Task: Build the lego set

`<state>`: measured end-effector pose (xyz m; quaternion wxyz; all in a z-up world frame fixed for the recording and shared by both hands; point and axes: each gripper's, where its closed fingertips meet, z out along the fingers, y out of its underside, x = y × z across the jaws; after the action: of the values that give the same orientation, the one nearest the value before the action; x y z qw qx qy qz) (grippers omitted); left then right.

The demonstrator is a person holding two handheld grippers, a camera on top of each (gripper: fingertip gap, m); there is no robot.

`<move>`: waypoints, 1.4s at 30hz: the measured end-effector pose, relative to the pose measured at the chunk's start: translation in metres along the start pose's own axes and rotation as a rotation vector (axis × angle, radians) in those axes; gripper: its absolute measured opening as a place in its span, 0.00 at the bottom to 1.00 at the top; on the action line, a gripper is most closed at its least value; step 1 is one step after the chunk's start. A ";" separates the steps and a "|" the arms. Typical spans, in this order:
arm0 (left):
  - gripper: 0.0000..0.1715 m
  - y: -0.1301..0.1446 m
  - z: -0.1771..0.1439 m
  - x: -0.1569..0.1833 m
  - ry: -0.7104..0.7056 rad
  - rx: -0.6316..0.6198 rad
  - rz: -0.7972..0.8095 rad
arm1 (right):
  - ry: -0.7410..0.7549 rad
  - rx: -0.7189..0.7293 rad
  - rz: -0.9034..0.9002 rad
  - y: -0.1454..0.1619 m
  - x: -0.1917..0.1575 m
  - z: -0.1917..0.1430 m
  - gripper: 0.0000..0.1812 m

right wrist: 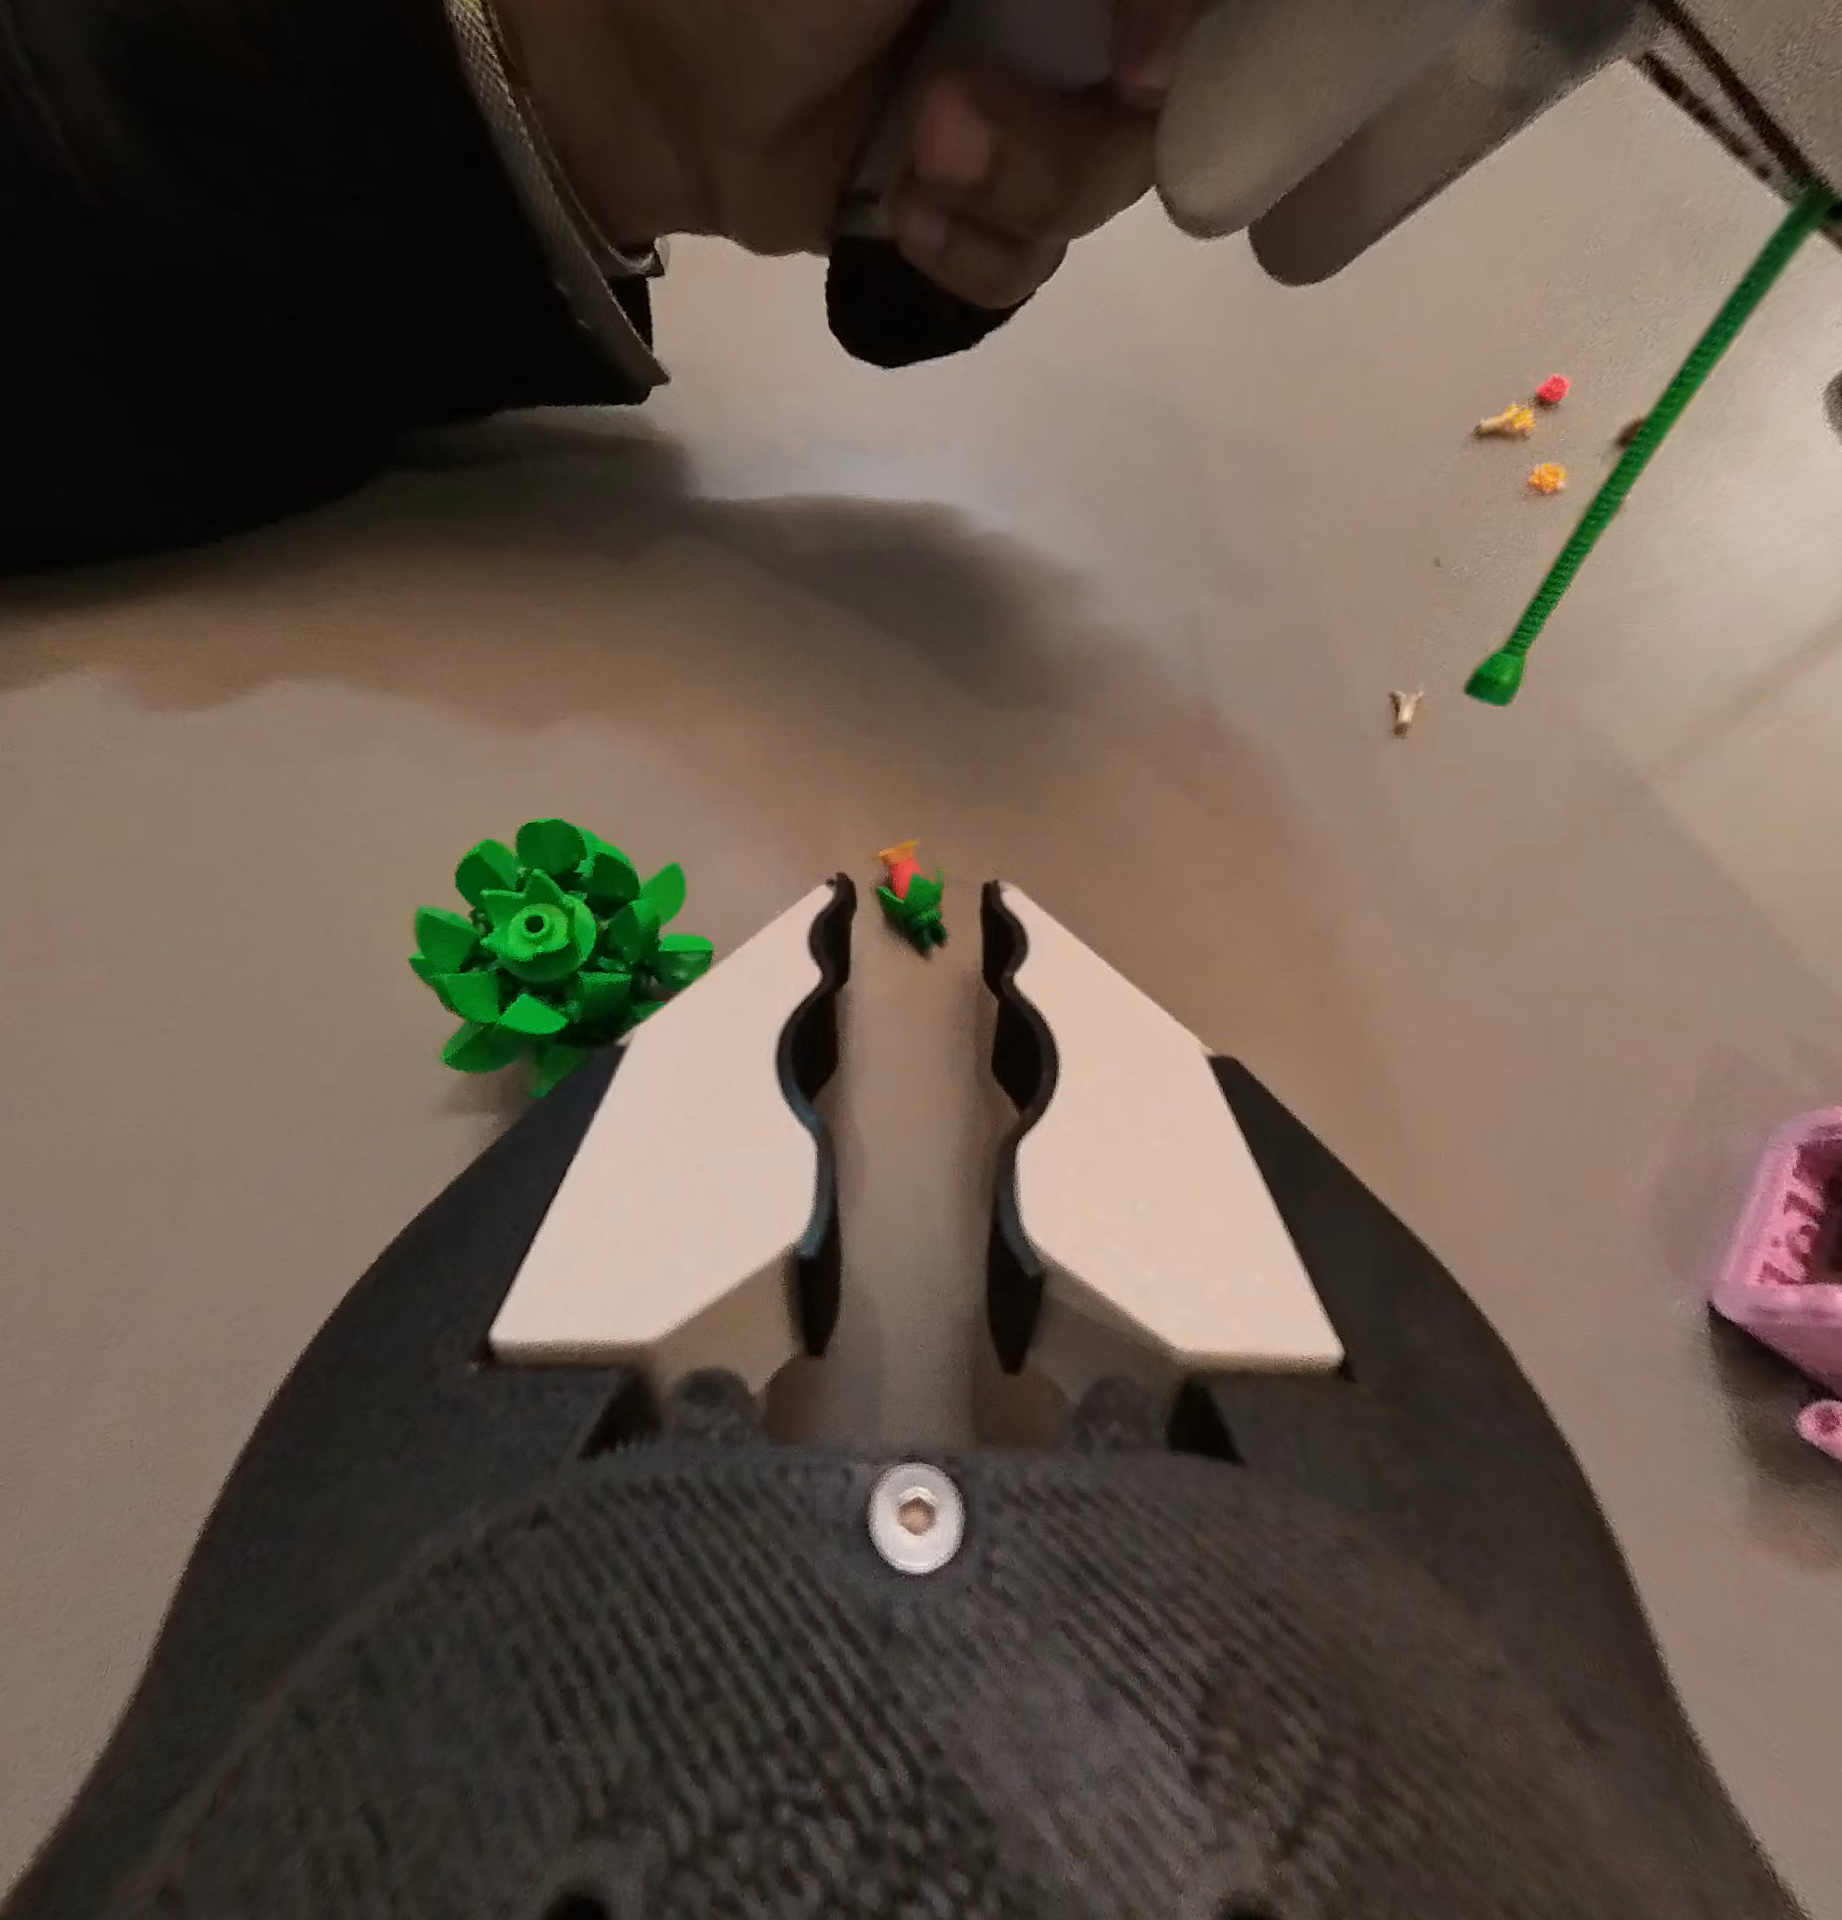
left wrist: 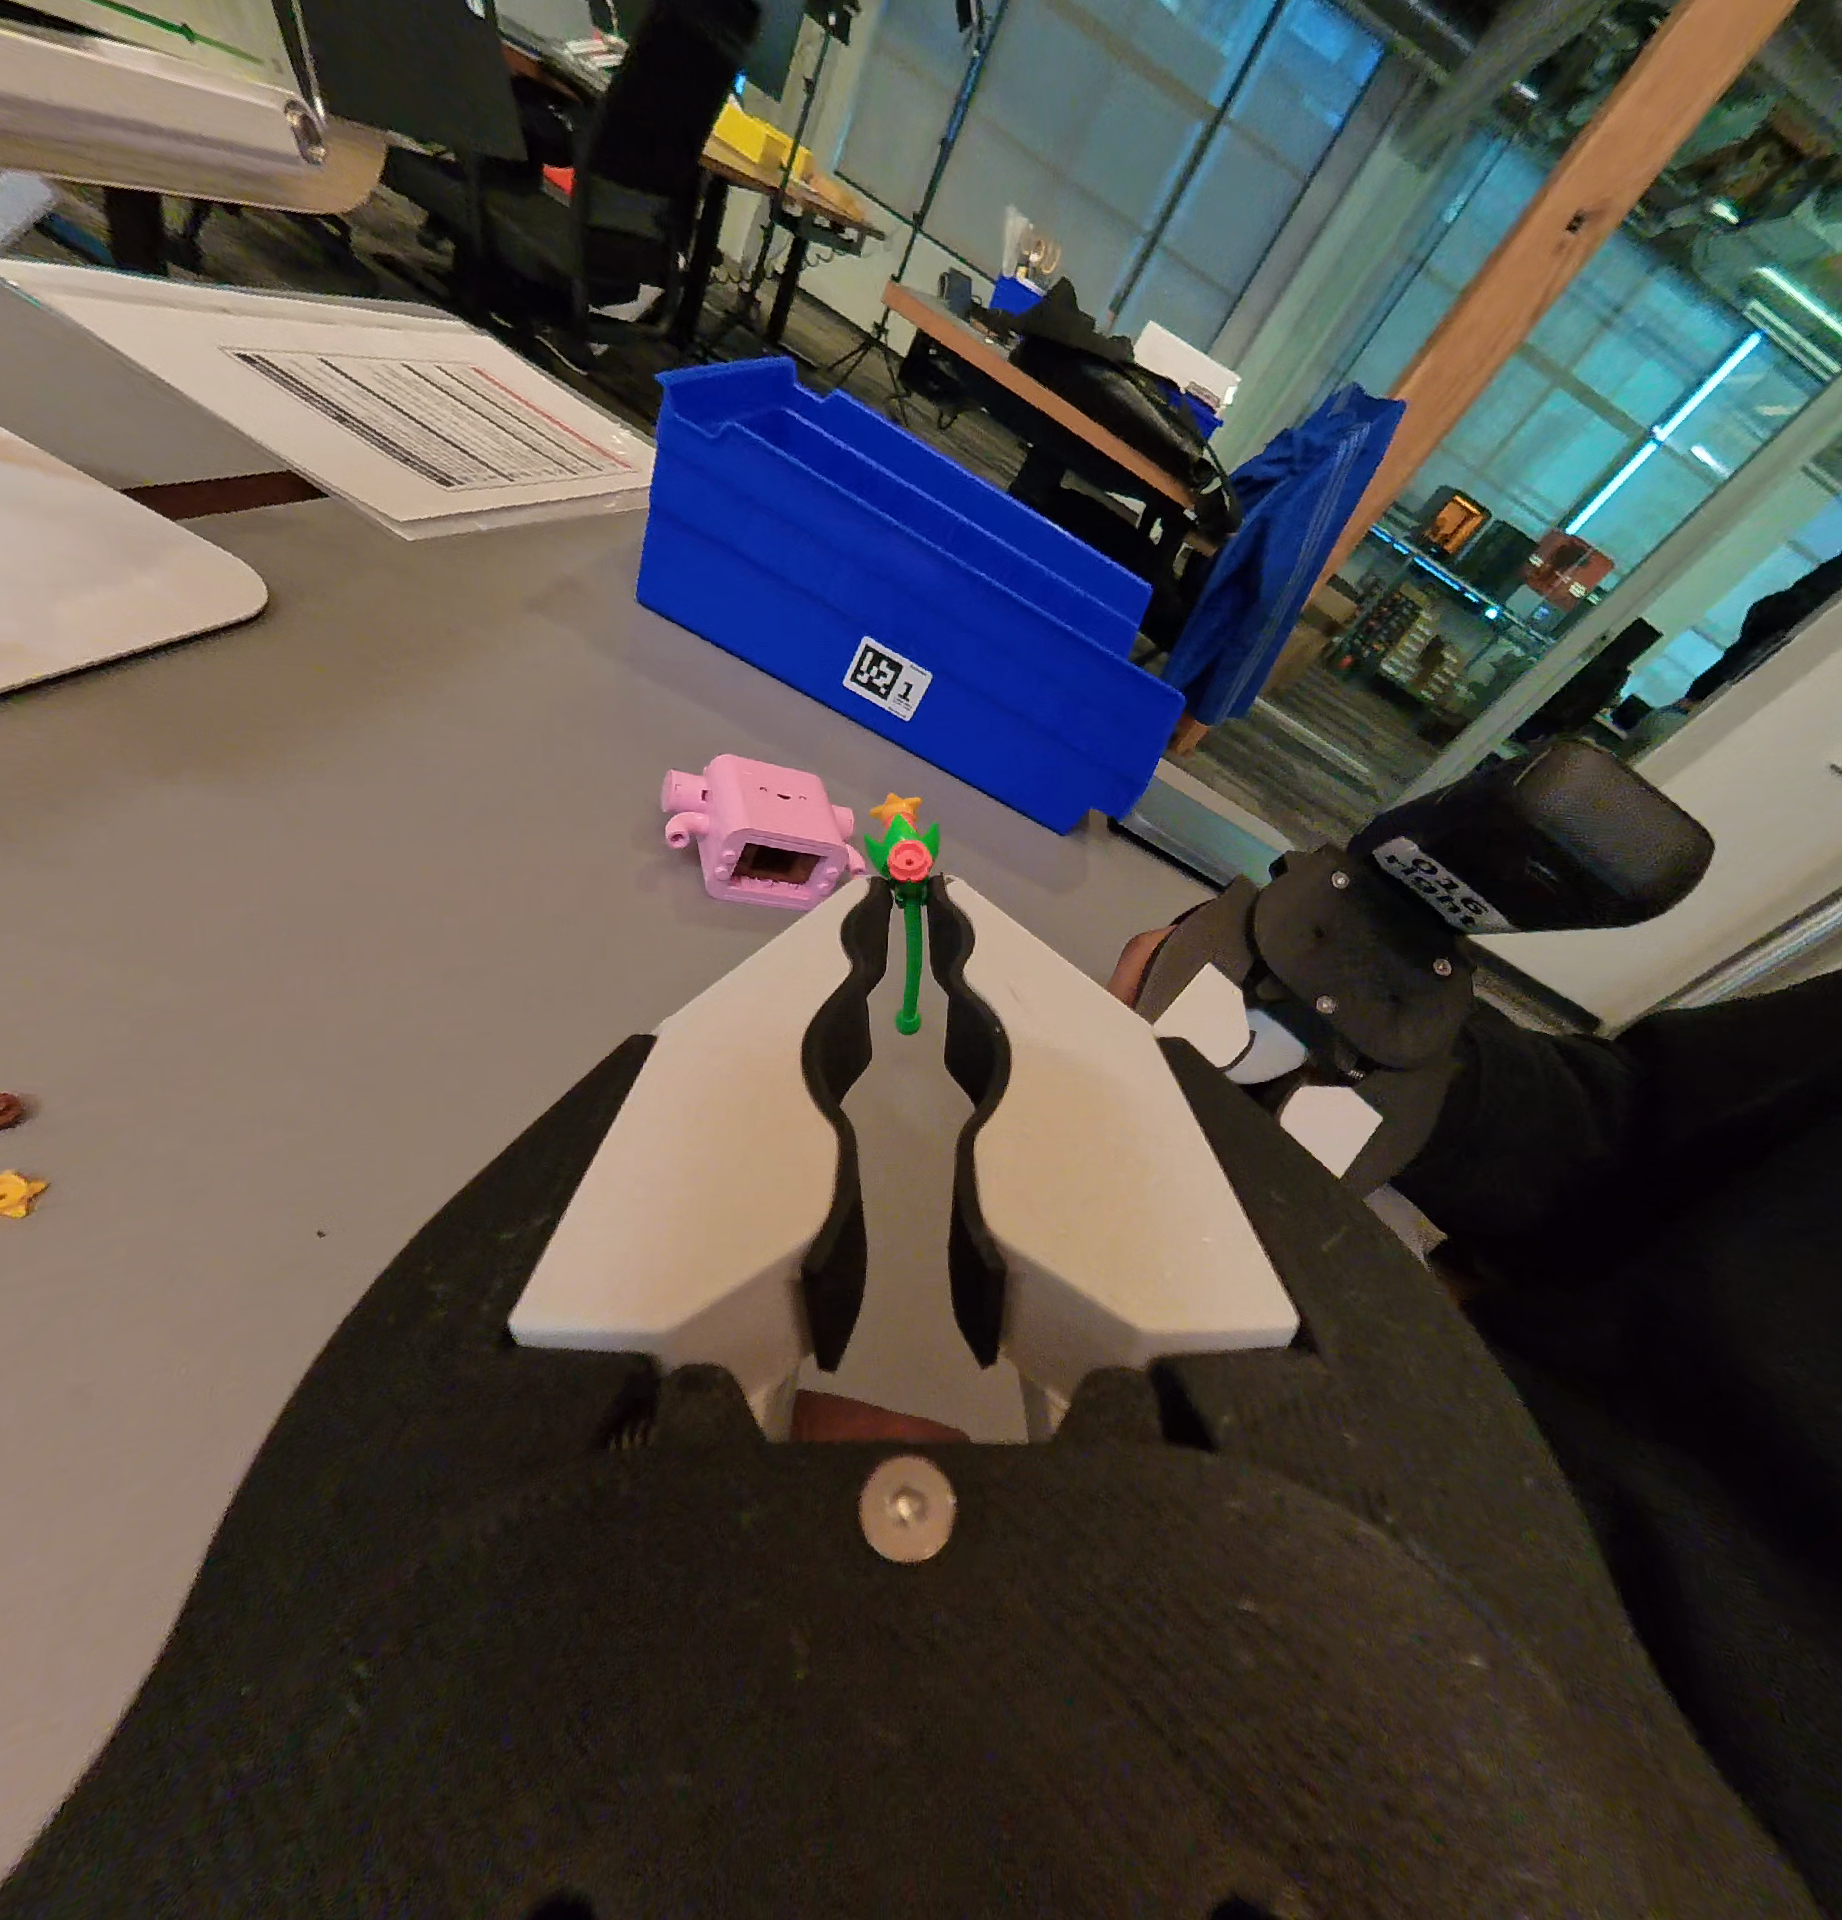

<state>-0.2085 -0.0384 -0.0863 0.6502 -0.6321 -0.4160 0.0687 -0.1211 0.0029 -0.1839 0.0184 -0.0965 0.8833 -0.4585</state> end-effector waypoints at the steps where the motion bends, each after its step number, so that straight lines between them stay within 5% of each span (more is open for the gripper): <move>1: 0.02 0.001 0.001 0.001 0.001 -0.006 0.002 | 0.006 -0.016 0.001 0.002 0.001 0.002 0.13; 14: 0.03 0.008 0.007 0.001 -0.023 -0.050 0.037 | 0.145 -0.079 0.034 0.013 0.026 0.002 0.10; 23: 0.03 0.007 0.005 -0.002 -0.029 -0.039 0.024 | 0.048 0.011 0.309 0.006 0.026 -0.009 0.13; 29: 0.03 0.008 0.005 -0.004 -0.032 -0.041 0.020 | -0.062 -0.053 0.377 0.010 0.007 -0.002 0.01; 42: 0.02 0.005 0.003 -0.007 -0.040 -0.019 0.011 | -0.013 -0.064 0.383 0.005 0.013 0.015 0.14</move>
<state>-0.2124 -0.0398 -0.0940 0.6353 -0.6389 -0.4262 0.0811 -0.1324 -0.0086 -0.1963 0.1078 0.0697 0.8995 -0.4176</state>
